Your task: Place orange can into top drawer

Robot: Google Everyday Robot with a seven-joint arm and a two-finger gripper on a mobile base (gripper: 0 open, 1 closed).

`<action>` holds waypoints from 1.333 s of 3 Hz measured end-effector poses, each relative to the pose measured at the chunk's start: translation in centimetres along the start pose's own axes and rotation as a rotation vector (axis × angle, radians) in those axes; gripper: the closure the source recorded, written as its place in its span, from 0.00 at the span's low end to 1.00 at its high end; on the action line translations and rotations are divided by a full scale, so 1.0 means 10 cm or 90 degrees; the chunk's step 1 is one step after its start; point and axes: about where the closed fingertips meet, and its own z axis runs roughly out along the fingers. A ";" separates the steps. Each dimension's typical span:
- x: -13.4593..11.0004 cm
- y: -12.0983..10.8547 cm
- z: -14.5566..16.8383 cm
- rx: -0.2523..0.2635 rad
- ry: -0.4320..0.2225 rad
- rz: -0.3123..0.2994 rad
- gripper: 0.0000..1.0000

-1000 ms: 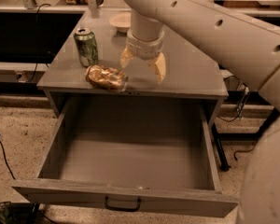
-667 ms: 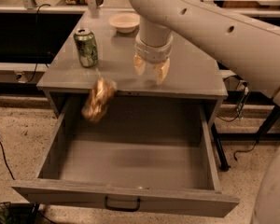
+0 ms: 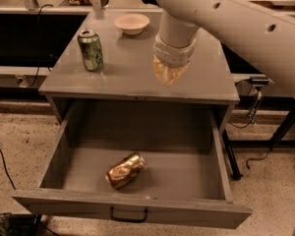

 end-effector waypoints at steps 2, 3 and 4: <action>-0.04 -0.03 0.04 0.003 -0.010 -0.001 0.16; -0.05 -0.03 0.05 0.003 -0.010 -0.002 0.00; -0.05 -0.03 0.05 0.003 -0.010 -0.002 0.00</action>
Offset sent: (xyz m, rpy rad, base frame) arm -0.0016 0.0048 -0.0019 0.0127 0.0090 0.0044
